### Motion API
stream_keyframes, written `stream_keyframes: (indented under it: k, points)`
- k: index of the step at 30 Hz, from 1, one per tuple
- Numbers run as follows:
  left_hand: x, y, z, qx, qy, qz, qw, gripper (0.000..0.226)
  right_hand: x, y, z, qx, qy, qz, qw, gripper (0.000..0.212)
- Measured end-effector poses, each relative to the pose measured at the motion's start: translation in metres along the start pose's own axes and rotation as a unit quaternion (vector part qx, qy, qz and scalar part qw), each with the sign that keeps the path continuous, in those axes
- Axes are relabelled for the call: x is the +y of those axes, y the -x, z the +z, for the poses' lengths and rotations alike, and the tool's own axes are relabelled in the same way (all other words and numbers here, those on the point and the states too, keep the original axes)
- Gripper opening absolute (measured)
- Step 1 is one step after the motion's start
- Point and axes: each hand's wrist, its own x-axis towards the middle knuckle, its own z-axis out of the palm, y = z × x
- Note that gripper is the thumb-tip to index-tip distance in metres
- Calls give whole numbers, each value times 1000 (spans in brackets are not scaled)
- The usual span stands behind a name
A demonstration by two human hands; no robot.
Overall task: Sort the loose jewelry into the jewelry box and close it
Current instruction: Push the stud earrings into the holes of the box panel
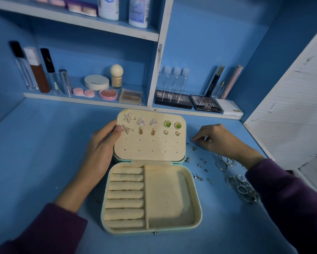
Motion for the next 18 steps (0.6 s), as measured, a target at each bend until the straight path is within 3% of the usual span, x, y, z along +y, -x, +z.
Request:
stream_keyframes:
  k: [18]
  points:
    - [1, 1, 0, -8, 8, 5, 1000, 31, 1, 2, 0, 18, -14, 2, 1000, 25]
